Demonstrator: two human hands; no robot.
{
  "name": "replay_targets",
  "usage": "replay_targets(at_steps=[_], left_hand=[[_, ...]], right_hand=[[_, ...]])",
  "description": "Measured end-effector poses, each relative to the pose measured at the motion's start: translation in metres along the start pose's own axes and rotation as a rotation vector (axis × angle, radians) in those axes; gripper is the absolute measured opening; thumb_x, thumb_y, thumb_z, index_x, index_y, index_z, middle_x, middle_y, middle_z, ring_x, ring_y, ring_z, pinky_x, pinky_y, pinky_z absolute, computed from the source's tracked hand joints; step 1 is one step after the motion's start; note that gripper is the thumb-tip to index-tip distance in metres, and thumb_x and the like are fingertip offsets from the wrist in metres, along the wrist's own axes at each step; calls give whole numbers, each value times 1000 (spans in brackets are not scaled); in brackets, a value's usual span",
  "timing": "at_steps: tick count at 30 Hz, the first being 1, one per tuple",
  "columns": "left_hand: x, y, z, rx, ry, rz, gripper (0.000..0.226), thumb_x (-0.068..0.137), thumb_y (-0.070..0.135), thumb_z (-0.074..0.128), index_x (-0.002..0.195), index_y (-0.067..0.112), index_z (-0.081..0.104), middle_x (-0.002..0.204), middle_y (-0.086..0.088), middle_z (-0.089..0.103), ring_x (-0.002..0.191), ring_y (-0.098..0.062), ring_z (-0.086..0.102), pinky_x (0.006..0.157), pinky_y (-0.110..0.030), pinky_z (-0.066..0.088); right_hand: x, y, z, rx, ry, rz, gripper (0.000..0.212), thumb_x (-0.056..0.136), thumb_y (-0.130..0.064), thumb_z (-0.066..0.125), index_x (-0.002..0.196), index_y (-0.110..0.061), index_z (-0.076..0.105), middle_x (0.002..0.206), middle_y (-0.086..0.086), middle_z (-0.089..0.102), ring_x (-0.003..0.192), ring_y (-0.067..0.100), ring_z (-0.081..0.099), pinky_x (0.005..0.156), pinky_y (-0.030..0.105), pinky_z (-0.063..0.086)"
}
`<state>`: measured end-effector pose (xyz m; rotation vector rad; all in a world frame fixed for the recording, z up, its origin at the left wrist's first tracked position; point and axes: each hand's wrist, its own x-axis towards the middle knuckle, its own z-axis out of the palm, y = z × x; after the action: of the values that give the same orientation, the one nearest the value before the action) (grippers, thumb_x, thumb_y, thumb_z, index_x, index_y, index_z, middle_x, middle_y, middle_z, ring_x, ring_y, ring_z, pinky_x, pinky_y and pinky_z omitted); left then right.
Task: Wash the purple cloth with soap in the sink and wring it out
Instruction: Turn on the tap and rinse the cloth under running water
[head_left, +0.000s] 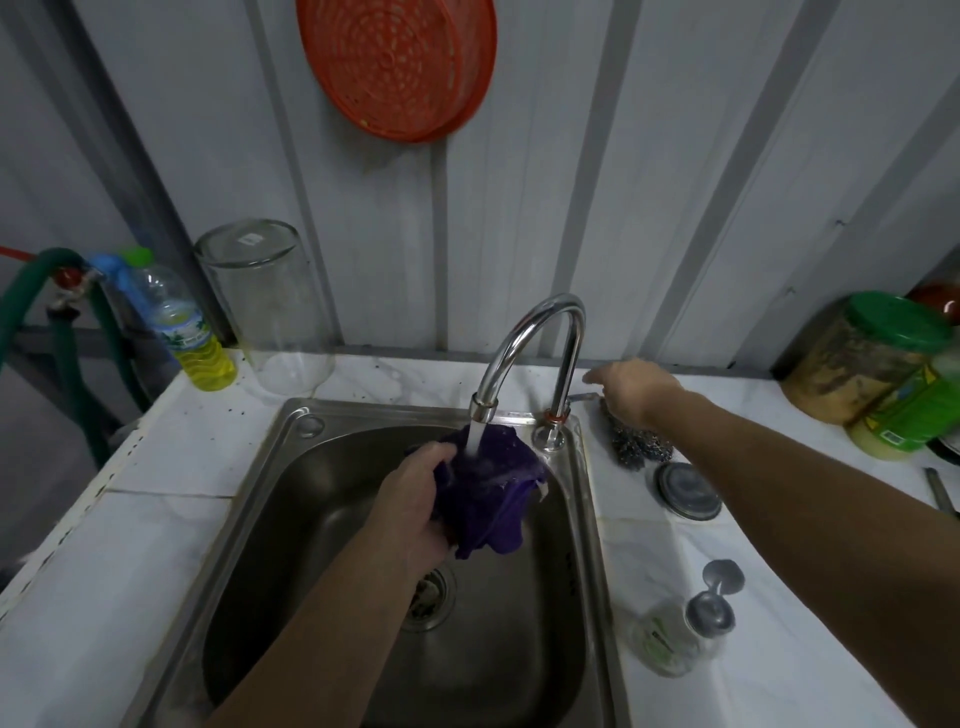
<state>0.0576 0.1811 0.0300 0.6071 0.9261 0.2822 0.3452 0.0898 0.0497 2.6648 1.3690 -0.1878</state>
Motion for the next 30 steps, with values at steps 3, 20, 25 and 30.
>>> replay_targets(at_steps=[3, 20, 25, 30], left_hand=[[-5, -4, -2, 4, 7, -19, 36, 91, 20, 66, 127, 19, 65, 128, -18, 69, 110, -42, 70, 93, -60, 57], [-37, -1, -11, -1, 77, 4, 33, 80, 15, 61, 110, 7, 71, 109, -19, 74, 94, -36, 71, 81, -50, 62], [-30, -7, -15, 139, 75, 12, 34, 90, 38, 71, 112, 13, 77, 109, -17, 79, 99, -36, 75, 93, -56, 59], [-12, -12, -13, 324, 292, 32, 58, 88, 64, 59, 117, 16, 71, 113, -16, 74, 102, -40, 70, 99, -56, 54]], right_hand=[[-19, -20, -34, -48, 50, 66, 44, 93, -2, 53, 133, -18, 60, 133, 14, 65, 117, 34, 63, 91, 42, 53], [-135, -158, 29, 1292, 28, 165, 20, 99, -33, 60, 116, -25, 65, 115, 1, 75, 102, 21, 71, 96, 40, 55], [-135, -183, 53, 1948, 8, 241, 50, 90, -30, 75, 136, -20, 58, 123, 10, 70, 109, 27, 71, 97, 46, 58], [-142, -211, 60, 1597, 386, 148, 22, 94, -23, 69, 109, -38, 61, 106, -2, 69, 93, 8, 69, 83, 23, 56]])
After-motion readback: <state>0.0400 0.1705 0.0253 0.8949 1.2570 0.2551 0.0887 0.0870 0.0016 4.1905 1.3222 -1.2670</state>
